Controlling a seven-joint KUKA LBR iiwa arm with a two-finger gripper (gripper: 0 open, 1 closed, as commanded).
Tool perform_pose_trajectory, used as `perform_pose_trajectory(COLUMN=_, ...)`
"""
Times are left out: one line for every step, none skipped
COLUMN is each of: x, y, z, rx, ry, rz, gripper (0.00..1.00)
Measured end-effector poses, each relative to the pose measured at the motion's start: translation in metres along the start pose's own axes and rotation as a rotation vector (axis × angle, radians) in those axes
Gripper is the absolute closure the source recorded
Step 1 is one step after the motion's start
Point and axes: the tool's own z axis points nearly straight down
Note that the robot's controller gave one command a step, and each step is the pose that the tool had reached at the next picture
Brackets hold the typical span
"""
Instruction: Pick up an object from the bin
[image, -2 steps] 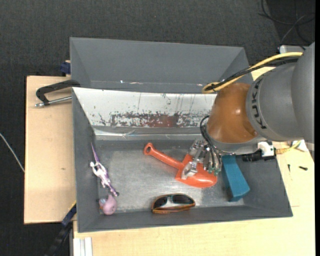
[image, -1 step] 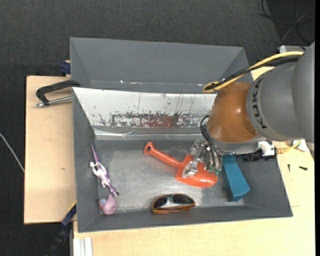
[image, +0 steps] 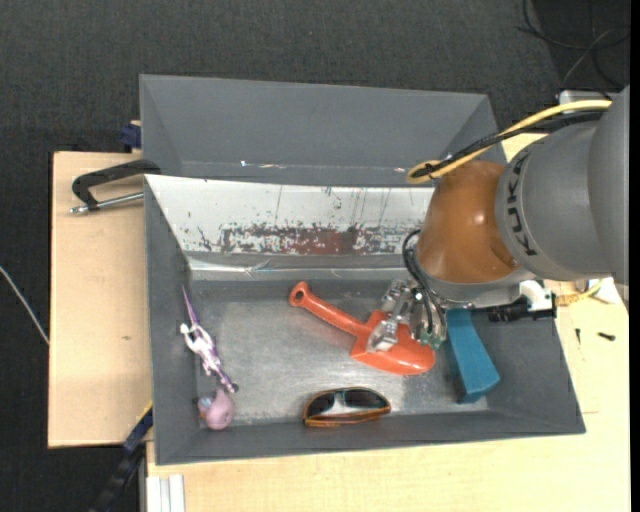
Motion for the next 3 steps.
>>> perform_pose_trajectory(x=0.0, y=0.0, z=-0.008, rx=0.0, ry=0.0, rz=0.0, gripper=1.0)
perform_pose_trajectory(x=0.002, y=0.0, z=-0.017, rx=0.002, ry=0.009, rz=0.0, gripper=1.0)
perform_pose_trajectory(x=0.001, y=0.0, z=-0.037, rx=0.002, ry=0.003, rz=0.0, gripper=1.0)
